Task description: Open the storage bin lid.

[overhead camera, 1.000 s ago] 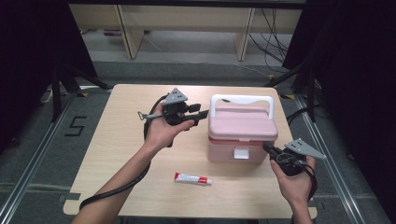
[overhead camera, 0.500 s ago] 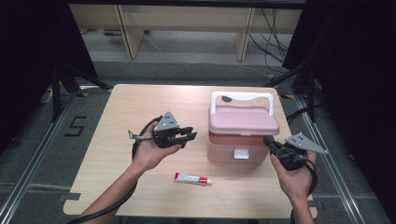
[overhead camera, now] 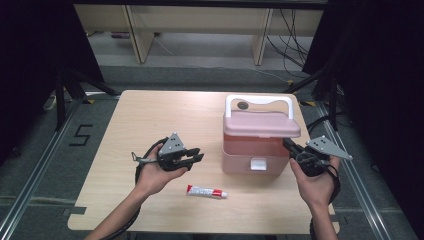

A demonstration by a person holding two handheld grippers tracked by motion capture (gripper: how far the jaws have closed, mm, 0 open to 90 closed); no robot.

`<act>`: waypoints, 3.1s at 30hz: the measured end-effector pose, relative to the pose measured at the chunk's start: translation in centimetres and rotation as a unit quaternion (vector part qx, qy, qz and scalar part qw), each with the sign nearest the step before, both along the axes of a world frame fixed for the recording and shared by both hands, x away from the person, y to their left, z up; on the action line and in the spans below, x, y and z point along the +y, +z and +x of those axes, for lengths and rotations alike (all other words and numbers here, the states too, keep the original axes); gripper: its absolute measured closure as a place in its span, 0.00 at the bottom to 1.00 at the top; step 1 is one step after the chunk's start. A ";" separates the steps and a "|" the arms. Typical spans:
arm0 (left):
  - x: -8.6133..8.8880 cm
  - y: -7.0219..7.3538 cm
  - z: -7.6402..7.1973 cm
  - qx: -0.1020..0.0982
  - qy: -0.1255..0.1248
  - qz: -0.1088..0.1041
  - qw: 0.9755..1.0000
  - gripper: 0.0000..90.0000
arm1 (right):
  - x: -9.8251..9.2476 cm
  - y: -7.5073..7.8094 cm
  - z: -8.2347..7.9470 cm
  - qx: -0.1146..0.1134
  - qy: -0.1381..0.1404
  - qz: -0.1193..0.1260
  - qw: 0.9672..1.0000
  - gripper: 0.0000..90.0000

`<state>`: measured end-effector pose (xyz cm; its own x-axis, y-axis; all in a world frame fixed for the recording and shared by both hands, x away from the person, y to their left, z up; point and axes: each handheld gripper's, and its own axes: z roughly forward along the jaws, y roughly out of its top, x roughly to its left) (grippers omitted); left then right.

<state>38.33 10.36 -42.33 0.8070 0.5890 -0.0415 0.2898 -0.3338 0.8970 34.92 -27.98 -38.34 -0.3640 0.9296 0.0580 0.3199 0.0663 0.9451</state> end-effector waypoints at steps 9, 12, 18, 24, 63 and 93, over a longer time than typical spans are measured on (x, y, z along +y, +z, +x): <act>0.9 -1.0 -0.6 0.004 0.009 -0.005 1.000 0.79 | 0.1 1.1 1.1 -0.023 -0.003 -0.006 1.000 1.00; 1.3 -1.3 -0.9 0.004 0.016 -0.005 1.000 0.78 | 0.2 1.5 1.5 -0.029 -0.007 -0.003 1.000 1.00; 1.9 -2.4 -1.3 0.000 0.023 0.006 1.000 0.75 | 0.4 2.4 2.3 -0.036 -0.013 -0.008 0.999 1.00; 2.4 -3.5 -1.6 0.012 0.027 -0.003 1.000 0.73 | 0.6 3.0 2.9 -0.046 -0.021 -0.008 0.999 1.00; 2.7 -4.4 -1.8 0.029 0.046 -0.031 0.998 0.66 | 2.0 5.6 8.7 -0.079 -0.049 -0.021 0.995 1.00; 2.6 -4.4 -1.8 0.029 0.048 -0.035 0.998 0.69 | 2.6 6.1 12.5 -0.078 -0.067 -0.024 0.994 1.00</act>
<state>36.48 12.91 -46.69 0.7425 0.6570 -0.1301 0.3690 -0.2391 0.8981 47.38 -25.42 -32.22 -0.2368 0.9709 -0.0356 0.1783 0.0795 0.9808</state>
